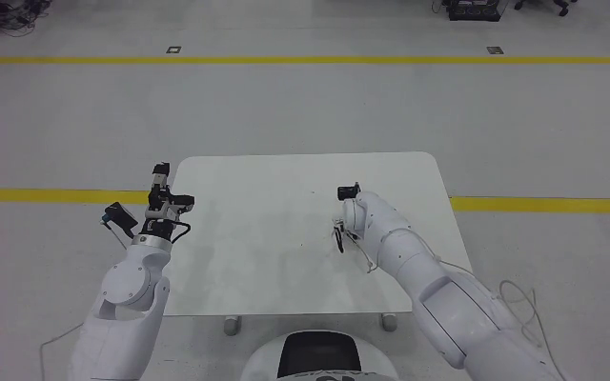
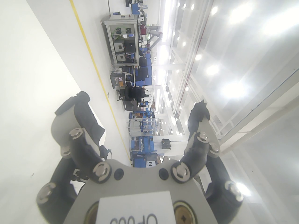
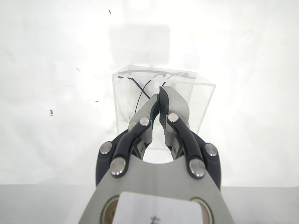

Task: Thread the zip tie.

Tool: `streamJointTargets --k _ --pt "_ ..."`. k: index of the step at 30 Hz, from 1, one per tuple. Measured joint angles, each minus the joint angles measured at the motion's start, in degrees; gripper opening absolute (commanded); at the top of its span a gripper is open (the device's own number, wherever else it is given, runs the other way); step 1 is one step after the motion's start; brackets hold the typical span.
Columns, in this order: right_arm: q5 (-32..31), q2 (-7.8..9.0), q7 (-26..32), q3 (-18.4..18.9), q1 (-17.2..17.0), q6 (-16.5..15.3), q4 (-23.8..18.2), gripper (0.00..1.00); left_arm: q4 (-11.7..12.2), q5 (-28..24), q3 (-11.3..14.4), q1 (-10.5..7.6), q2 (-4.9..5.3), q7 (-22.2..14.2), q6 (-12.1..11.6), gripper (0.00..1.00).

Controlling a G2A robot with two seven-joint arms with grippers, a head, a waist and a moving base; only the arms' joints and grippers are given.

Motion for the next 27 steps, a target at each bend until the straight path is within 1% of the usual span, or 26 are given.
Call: streamJointTargets --k 2,7,10,13,16,17,20,21,23,27 --pt "-0.17 0.14 0.13 0.17 -0.25 0.00 -1.05 0.00 0.00 0.00 0.00 0.00 0.00 0.00 0.00 1.00" --pt "-1.07 1.13 0.78 1.19 -1.70 -0.08 -5.88 0.00 0.00 0.00 0.00 0.00 0.00 0.00 0.00 1.00" --pt "-1.88 2.23 1.79 2.42 -3.18 -0.61 -9.98 0.00 0.00 0.00 0.00 0.00 0.00 0.00 0.00 1.00" --pt "-3.29 3.68 3.28 4.16 -5.37 -1.02 -15.25 0.00 0.00 0.00 0.00 0.00 0.00 0.00 0.00 1.00" --pt "-5.52 5.28 5.21 6.16 -8.55 -0.83 -21.96 0.00 0.00 0.00 0.00 0.00 0.00 0.00 0.00 1.00" --pt "-6.60 5.92 6.10 6.97 -10.10 -0.66 -25.01 0.00 0.00 0.00 0.00 0.00 0.00 0.00 0.00 1.00" --pt "-9.23 7.26 8.19 8.74 -13.92 -0.34 -32.24 0.00 0.00 0.00 0.00 0.00 0.00 0.00 0.00 1.00" --pt "-10.34 7.79 9.10 9.49 -15.67 -0.32 -35.43 0.00 0.00 0.00 0.00 0.00 0.00 0.00 0.00 1.00" --pt "-11.97 8.59 10.55 10.72 -18.51 -0.63 -40.51 0.00 0.00 0.00 0.00 0.00 0.00 0.00 0.00 1.00" --pt "-13.61 9.65 11.66 12.66 -22.72 -2.23 -47.75 0.00 0.00 0.00 0.00 0.00 0.00 0.00 0.00 1.00"
